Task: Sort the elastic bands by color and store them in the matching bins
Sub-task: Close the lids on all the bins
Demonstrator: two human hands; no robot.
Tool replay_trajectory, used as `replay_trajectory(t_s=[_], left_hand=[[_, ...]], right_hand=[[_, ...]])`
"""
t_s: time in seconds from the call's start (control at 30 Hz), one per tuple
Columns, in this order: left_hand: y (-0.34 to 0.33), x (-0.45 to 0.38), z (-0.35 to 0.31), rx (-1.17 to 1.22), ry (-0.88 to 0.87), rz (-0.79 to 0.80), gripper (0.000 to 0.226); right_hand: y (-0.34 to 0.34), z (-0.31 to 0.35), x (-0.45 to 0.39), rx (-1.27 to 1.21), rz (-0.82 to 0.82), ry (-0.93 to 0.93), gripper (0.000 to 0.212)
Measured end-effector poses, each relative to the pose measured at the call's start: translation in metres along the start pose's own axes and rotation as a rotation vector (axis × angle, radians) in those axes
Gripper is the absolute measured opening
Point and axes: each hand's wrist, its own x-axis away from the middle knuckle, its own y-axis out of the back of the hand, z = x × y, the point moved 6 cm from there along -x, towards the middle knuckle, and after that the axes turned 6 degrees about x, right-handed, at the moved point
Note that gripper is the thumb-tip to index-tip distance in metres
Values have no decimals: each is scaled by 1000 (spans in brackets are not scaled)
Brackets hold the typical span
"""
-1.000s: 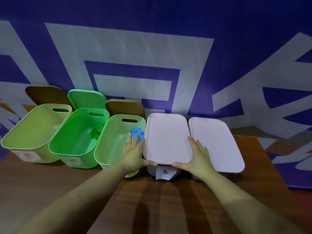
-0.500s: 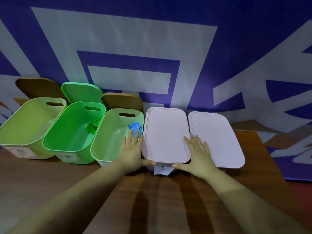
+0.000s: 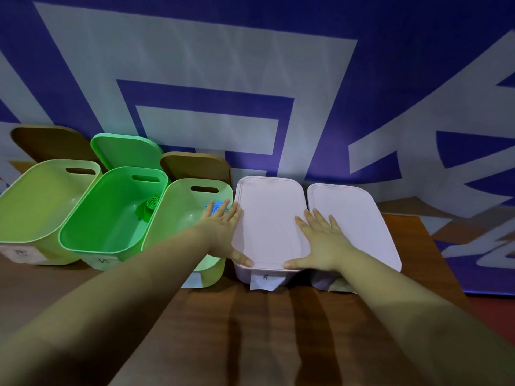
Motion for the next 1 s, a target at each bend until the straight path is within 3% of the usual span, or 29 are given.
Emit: replay_trajectory(t_s=[0.3,0.57,1.0], left_hand=[[0,0,-1,-3,11,56,132],[-3,0,4,50,-41,17,129],[-3,2,2,221,-171,-48,129]], right_hand=[[3,3,-1,96,62,5,116],[14,8,2,83,67,-23,111],[6,6,6,70,124,-65,121]])
